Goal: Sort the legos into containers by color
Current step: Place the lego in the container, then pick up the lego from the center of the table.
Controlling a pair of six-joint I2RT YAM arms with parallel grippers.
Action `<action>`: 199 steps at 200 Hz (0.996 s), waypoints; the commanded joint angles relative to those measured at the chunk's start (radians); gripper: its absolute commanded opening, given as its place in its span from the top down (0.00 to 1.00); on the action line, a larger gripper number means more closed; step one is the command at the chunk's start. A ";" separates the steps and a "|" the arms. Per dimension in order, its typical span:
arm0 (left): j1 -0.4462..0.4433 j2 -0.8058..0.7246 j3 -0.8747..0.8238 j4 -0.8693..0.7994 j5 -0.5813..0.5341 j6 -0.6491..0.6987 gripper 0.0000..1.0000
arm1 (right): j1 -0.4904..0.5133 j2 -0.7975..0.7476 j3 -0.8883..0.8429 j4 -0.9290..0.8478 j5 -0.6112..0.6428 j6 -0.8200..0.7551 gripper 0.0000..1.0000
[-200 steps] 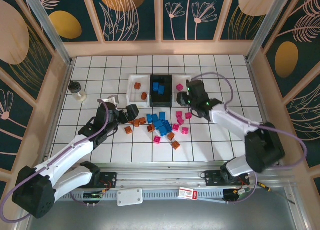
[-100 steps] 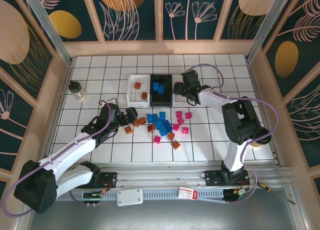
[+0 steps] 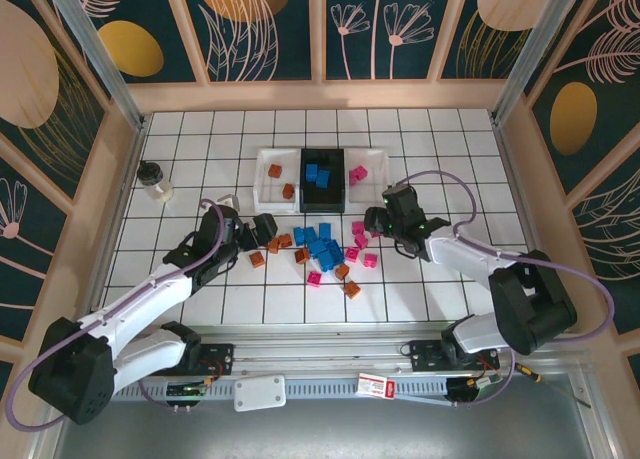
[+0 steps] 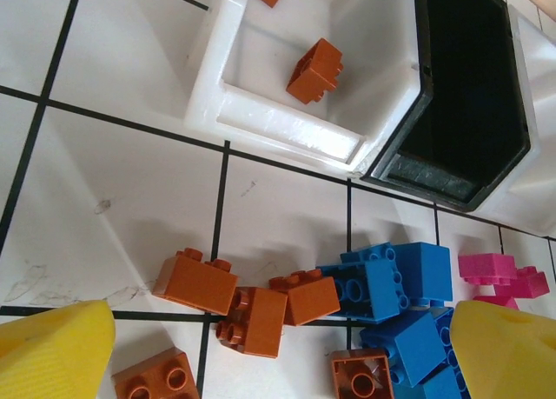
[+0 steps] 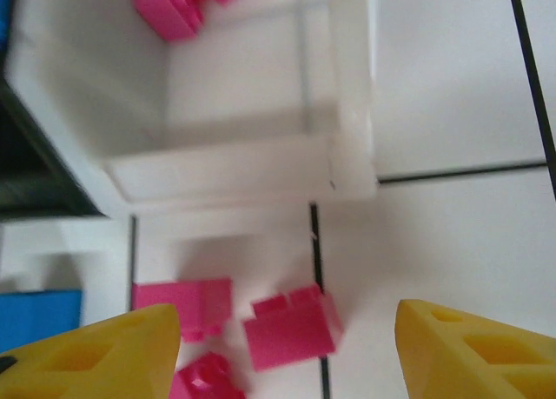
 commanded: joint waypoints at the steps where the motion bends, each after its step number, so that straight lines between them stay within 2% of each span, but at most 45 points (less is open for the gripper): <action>1: 0.004 0.022 -0.005 0.026 0.025 0.010 0.01 | 0.004 0.047 0.004 0.026 -0.021 -0.003 0.33; 64: 0.003 0.041 0.000 0.019 0.041 0.012 0.02 | 0.004 0.147 0.007 0.073 -0.062 -0.025 0.43; 108: 0.003 0.051 0.015 0.018 0.046 0.020 0.01 | 0.000 0.155 0.007 0.076 -0.051 -0.042 0.61; 131: 0.004 0.057 0.020 0.017 0.060 0.030 0.02 | 0.007 0.109 0.005 0.044 -0.051 -0.051 0.72; 168: 0.004 0.046 0.029 0.001 0.042 0.045 0.01 | 0.023 -0.013 0.069 -0.016 -0.016 -0.085 0.73; 199: 0.004 0.055 0.041 -0.002 0.036 0.045 0.01 | 0.008 0.101 0.218 0.011 -0.006 -0.101 0.72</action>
